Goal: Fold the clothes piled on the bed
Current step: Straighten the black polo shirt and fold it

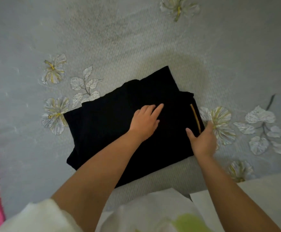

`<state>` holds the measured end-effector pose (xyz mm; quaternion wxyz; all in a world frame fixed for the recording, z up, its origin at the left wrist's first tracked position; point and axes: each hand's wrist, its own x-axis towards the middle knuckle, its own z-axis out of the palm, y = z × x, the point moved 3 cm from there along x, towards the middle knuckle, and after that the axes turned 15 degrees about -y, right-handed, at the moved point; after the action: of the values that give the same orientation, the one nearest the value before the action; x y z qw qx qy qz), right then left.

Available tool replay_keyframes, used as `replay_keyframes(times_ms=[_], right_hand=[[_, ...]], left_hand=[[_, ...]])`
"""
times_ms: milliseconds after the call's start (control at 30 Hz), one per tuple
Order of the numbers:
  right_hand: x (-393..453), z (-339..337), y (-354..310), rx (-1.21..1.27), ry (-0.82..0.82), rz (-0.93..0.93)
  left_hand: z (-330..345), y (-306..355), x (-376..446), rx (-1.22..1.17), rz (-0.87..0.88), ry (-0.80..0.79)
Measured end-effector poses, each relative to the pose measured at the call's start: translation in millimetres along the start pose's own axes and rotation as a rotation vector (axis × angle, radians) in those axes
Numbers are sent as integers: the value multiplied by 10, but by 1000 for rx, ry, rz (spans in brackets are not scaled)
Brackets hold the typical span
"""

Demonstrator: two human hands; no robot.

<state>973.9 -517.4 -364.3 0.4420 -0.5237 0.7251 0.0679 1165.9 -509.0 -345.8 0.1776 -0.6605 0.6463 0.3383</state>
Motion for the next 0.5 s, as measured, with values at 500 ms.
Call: replay_keyframes(times_ms=[500], right_hand=[[189, -90, 240, 181, -108, -281]], left_hand=[[-404, 370, 989, 50, 291, -151]])
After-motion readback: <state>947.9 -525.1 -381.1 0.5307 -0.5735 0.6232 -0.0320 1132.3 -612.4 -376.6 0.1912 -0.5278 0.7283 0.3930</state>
